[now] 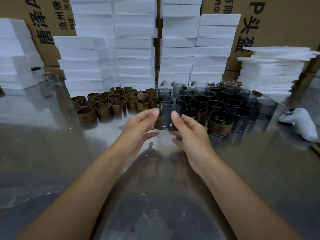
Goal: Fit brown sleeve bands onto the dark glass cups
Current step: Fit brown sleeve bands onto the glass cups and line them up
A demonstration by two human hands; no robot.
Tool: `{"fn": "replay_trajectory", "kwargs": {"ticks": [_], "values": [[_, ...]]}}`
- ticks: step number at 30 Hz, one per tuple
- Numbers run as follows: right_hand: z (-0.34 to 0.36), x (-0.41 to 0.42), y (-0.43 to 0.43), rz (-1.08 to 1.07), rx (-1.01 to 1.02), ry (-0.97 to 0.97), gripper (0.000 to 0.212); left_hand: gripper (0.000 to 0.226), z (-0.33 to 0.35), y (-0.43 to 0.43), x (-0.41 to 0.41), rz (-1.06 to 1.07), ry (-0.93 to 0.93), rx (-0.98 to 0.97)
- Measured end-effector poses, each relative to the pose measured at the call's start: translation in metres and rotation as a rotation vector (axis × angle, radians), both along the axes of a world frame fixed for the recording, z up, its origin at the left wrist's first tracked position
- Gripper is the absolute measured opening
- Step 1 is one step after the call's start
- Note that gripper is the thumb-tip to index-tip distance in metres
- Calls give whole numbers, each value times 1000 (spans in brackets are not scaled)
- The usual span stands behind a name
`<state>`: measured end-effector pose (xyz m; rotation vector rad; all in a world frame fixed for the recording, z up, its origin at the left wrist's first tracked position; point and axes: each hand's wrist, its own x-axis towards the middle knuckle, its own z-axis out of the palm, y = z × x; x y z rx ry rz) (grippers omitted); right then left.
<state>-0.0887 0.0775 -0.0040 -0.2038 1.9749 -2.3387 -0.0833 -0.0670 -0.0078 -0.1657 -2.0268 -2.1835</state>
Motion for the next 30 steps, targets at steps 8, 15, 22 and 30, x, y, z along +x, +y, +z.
{"fn": "replay_trajectory", "kwargs": {"ticks": [8, 15, 22, 30], "values": [[0, -2, 2, 119, -21, 12, 46, 55, 0, 1, 2, -41, 15, 24], [-1, -9, 5, 147, -169, -134, 50, 46, 2, -3, 0, -91, 50, 81], [-3, -11, 5, 114, -113, -185, 31, 49, 2, 1, 2, -47, 80, -129], [-5, -10, 1, 88, 13, -152, 42, 71, -2, 3, 3, 82, 44, -214]]}}
